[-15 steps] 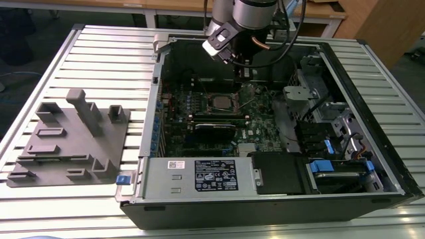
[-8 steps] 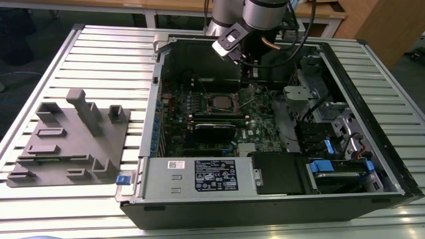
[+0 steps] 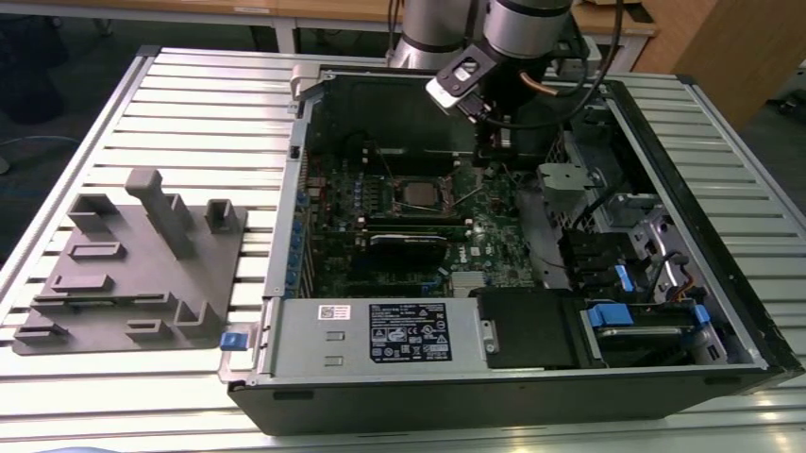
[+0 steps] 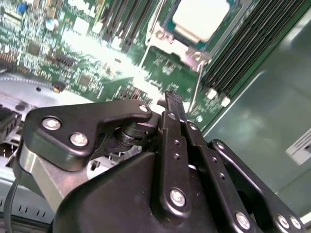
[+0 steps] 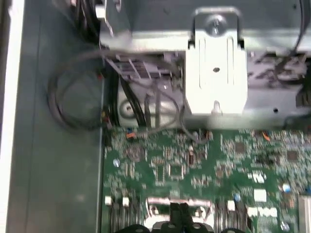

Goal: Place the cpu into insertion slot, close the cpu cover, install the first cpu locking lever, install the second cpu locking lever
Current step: 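Close the cpu cover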

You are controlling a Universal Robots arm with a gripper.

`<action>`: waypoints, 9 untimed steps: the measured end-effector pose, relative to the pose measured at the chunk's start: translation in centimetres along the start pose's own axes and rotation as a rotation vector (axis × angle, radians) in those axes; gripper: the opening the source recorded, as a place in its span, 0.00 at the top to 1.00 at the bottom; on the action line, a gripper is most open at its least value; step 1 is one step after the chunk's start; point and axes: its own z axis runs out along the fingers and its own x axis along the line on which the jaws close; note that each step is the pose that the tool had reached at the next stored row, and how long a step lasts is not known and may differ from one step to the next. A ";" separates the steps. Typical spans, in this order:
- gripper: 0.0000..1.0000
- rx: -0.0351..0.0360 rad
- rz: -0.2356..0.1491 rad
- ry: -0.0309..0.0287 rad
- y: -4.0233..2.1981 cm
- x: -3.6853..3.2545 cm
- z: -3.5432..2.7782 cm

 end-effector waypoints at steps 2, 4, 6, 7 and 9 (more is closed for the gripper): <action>0.89 0.0000 0.000 0.0000 0.52 0.00 0.01; 0.89 0.0000 0.000 0.0000 0.94 0.01 0.02; 0.89 0.0000 0.000 -0.0001 1.10 0.01 0.02; 0.89 0.0000 0.000 -0.0001 1.13 0.01 0.02; 0.89 0.0000 0.000 0.0000 1.24 0.00 0.03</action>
